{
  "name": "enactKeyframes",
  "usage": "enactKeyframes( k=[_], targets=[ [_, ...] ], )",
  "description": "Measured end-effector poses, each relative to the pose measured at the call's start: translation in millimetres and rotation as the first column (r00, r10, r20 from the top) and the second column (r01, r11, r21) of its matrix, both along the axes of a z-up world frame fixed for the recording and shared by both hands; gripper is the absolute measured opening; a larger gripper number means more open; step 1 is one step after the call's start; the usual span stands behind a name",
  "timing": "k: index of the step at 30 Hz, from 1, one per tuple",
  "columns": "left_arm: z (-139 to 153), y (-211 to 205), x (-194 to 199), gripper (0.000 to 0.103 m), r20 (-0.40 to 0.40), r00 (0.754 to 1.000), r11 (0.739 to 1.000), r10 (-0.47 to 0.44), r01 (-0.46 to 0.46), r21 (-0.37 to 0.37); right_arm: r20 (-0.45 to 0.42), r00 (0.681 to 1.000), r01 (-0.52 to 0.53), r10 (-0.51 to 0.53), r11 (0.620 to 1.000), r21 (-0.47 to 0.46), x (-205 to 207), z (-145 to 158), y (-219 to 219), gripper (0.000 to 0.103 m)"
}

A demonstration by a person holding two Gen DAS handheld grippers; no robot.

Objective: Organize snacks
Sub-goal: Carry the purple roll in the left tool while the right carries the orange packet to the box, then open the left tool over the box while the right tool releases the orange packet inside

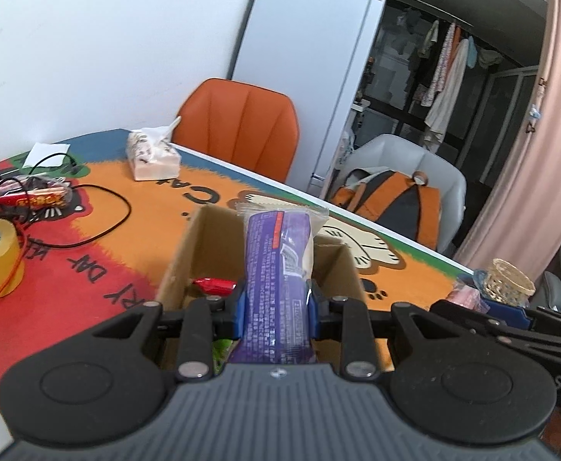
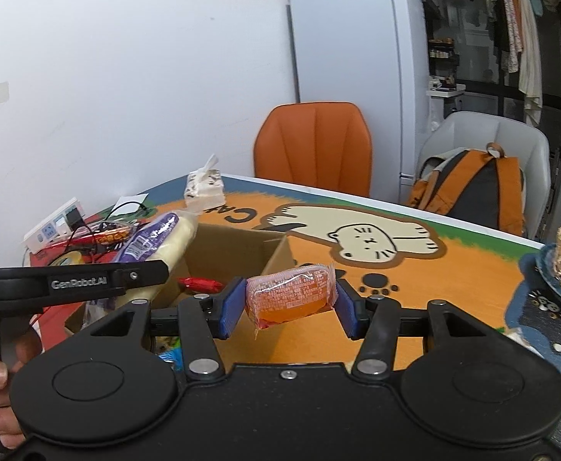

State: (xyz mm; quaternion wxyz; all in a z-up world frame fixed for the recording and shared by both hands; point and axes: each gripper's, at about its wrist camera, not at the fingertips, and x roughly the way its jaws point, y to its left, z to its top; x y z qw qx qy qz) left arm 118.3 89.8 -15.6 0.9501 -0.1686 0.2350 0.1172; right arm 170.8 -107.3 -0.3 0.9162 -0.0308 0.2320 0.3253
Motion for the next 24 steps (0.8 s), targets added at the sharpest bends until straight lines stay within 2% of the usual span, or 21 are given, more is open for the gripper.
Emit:
enactKeyframes(
  k=[17,24],
  targets=[
    [-4,23,-14,0.033,-0.013,0.999,0.998,0.046,-0.047,-0.032,-0.005,0.999,-0.054,0.054,0.998,-0.027,-10,1,33,0.051],
    [0,29,-29,0.047,-0.008,0.998,0.997,0.067,-0.067,-0.03,-0.021,0.996,-0.082,0.082,0.997,-0.002,-18,3,38,0.054]
  ],
)
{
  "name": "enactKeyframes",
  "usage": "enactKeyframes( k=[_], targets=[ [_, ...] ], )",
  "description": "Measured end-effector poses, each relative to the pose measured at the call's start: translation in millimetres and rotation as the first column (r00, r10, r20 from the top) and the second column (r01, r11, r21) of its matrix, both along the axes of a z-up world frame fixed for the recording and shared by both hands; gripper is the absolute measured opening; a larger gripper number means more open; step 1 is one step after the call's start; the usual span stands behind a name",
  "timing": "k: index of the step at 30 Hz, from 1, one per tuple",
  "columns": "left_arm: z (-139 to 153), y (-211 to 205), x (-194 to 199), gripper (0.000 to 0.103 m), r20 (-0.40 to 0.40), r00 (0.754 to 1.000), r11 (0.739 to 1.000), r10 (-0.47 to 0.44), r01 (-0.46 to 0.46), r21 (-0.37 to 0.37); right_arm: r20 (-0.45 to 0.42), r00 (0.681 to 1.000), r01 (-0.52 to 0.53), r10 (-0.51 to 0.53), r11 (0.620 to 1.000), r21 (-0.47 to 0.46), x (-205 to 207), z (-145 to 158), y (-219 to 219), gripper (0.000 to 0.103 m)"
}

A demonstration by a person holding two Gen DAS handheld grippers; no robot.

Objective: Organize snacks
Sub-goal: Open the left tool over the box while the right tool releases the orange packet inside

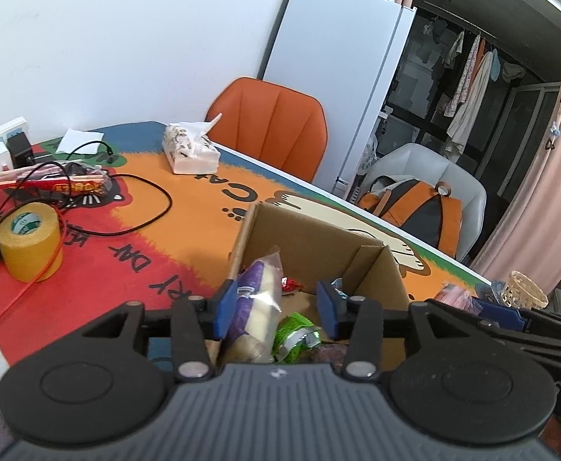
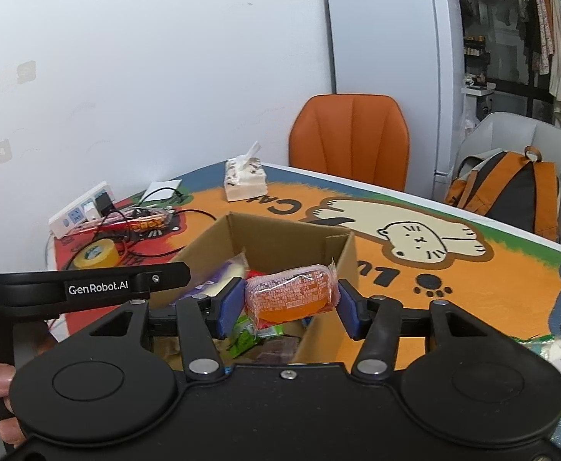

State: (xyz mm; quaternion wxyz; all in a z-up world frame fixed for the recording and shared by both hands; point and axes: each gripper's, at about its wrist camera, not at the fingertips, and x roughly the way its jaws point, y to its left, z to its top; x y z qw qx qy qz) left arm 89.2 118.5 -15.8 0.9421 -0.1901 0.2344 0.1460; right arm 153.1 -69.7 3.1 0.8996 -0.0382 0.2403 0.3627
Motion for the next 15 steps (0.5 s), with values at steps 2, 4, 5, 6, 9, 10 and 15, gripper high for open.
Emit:
enactKeyframes(
  k=[2,4,5,6,9,10,15],
  targets=[
    [1,2,-4,0.051,0.0,1.0,1.0,0.005,-0.005,-0.004,-0.004,1.0,0.005,-0.005,1.0,0.008,-1,2,-1,0.066],
    [1,5,-7,0.06,0.003,1.0,1.0,0.011,-0.011,-0.01,-0.002,1.0,0.015,-0.015,1.0,0.016,-3,4,-2,0.072],
    [2,5,-9,0.062,0.005,1.0,1.0,0.015,-0.015,-0.01,-0.001,1.0,0.019,-0.019,1.0,0.018,-4,5,-4,0.074],
    [2,5,-11,0.067,0.006,1.0,1.0,0.019,-0.019,-0.01,0.0,1.0,0.024,-0.024,1.0,0.02,-5,5,-5,0.075],
    [3,4,-14,0.074,0.005,1.0,1.0,0.024,-0.024,-0.007,0.0,0.999,0.04,-0.04,0.999,0.022,-7,7,-12,0.078],
    [3,2,-14,0.075,0.006,1.0,1.0,0.021,-0.02,-0.006,0.0,0.999,0.045,-0.045,0.999,0.022,-7,7,-14,0.08],
    [4,-9,-15,0.082,0.002,1.0,1.0,0.003,-0.003,0.014,0.0,0.997,0.075,-0.075,0.997,0.018,-11,4,-27,0.086]
  ],
)
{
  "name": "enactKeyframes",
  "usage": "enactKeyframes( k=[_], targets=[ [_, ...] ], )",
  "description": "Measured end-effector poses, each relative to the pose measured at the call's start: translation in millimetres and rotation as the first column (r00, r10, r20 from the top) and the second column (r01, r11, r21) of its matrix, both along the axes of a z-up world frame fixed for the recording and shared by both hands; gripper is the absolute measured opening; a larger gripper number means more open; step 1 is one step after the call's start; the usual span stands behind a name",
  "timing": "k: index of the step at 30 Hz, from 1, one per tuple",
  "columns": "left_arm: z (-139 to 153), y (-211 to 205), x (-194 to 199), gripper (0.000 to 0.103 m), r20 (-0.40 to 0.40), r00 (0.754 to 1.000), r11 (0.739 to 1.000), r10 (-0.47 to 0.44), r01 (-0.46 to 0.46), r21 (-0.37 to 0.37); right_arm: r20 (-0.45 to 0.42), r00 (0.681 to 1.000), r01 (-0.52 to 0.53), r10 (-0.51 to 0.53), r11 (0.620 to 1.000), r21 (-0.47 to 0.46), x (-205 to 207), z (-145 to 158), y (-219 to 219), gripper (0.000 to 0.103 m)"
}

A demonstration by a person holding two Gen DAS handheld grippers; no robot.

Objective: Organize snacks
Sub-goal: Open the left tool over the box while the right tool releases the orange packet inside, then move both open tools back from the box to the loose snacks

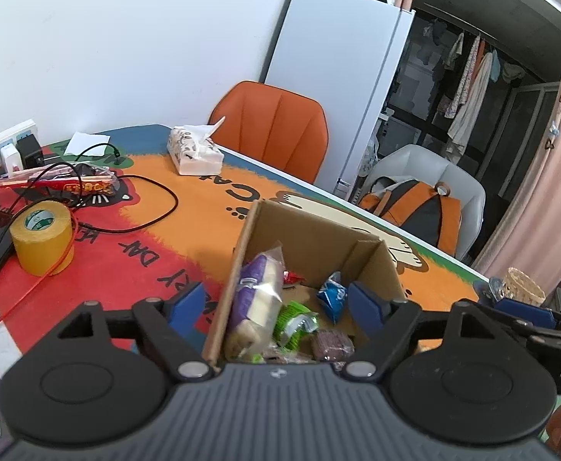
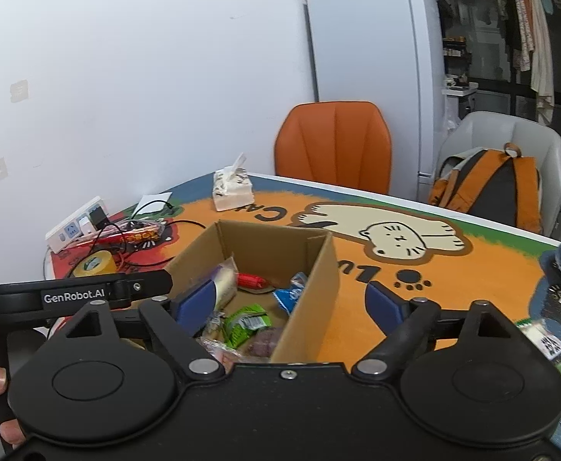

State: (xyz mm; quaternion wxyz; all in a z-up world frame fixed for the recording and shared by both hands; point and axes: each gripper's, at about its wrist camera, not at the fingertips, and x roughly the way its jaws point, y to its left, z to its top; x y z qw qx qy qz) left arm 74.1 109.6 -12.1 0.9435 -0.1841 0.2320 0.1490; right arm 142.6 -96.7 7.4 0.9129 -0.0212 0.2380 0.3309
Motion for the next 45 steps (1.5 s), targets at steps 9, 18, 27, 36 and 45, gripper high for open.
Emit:
enactKeyframes(
  k=[9,18,27,36,45],
  targets=[
    [1,-28,1,0.084,-0.003,0.999,0.999,-0.041,0.041,0.011,-0.004,0.998,0.058,-0.058,0.998,0.0,-3,-3,-33,0.095],
    [3,-56,6,0.092,-0.002,0.995,0.995,-0.098,0.098,0.035,-0.022,0.994,0.104,-0.104,0.994,0.019,-2,-6,-67,0.103],
    [0,-79,11,0.096,-0.031,0.985,0.985,-0.168,0.169,0.023,-0.049,0.99,0.132,-0.131,0.991,0.018,-3,-12,-92,0.103],
    [-1,-106,19,0.096,-0.029,0.971,0.971,-0.235,0.236,0.034,-0.086,0.976,0.206,-0.202,0.978,0.041,5,-20,-130,0.103],
    [-3,-130,30,0.095,-0.02,0.96,0.958,-0.278,0.279,0.06,-0.094,0.97,0.227,-0.222,0.973,0.04,9,-29,-150,0.103]
  ],
)
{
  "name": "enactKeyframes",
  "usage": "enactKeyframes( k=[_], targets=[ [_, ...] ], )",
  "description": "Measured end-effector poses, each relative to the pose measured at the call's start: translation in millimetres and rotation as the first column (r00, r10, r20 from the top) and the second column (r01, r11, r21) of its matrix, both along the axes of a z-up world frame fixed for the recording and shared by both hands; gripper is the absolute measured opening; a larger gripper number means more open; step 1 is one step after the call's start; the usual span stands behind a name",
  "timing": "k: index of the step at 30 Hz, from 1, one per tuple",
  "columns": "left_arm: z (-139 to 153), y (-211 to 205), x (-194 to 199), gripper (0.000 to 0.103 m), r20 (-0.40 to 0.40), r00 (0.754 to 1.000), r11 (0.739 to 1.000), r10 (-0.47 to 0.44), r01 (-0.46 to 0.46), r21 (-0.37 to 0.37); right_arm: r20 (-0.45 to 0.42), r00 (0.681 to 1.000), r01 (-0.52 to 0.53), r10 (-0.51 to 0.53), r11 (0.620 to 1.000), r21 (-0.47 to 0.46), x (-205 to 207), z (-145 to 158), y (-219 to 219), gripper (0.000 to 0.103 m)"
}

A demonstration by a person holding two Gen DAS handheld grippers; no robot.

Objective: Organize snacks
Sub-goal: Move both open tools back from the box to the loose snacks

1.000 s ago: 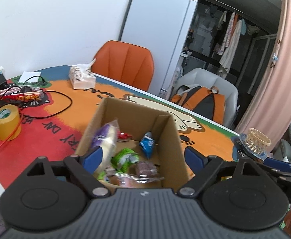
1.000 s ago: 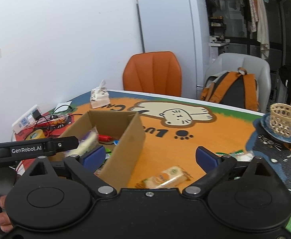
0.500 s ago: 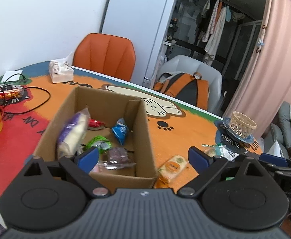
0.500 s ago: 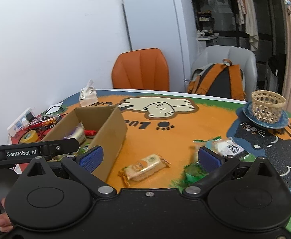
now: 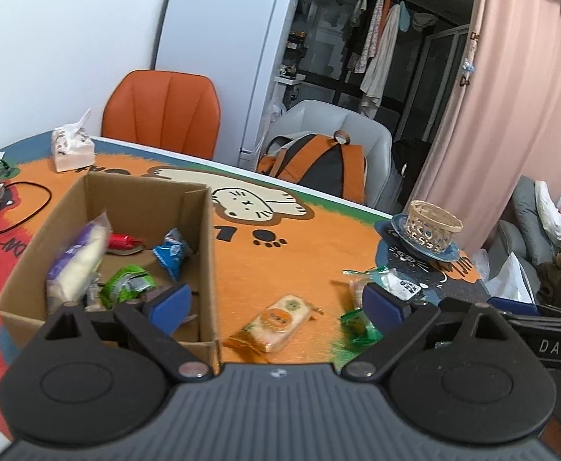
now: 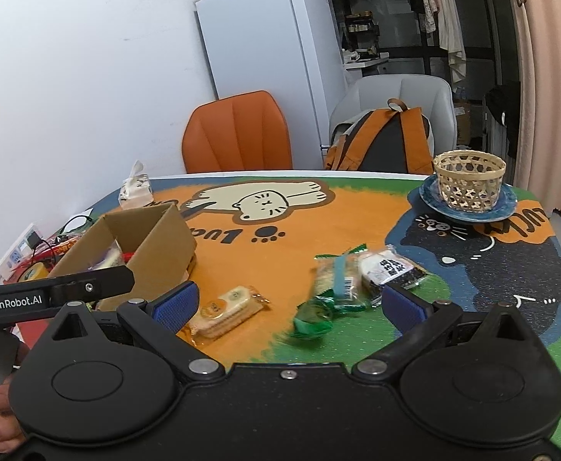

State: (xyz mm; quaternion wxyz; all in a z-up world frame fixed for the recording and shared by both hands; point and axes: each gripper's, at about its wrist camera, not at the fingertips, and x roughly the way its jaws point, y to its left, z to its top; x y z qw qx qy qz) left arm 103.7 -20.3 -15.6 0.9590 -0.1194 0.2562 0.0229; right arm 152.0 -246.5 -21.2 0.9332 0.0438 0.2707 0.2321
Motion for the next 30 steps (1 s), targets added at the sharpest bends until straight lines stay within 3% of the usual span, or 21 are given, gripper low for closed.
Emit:
enactKeyframes(
  k=[5,19,25,30],
  targets=[
    [-4,-11,5,0.092,-0.002,1.0,1.0,-0.013,0.013,0.011,-0.007,1.0,-0.001,0.001,1.0,0.012,5,-6,-7,0.095],
    [-27,-28,26,0.063,-0.052,0.998,1.0,-0.021,0.021,0.003,-0.059,0.998,-0.025,0.027,0.999,0.036,20,-27,-17,0.074],
    [-35,-37,33,0.062,-0.036,0.999,0.999,-0.028,0.029,0.039,-0.088,0.995,-0.033,0.037,0.999,0.04,28,-35,-12,0.069],
    [-38,-43,37,0.061,-0.019,0.999,0.999,-0.041,0.041,0.024,-0.092,0.995,-0.02,0.024,0.999,0.041,33,-36,-10,0.069]
  ],
)
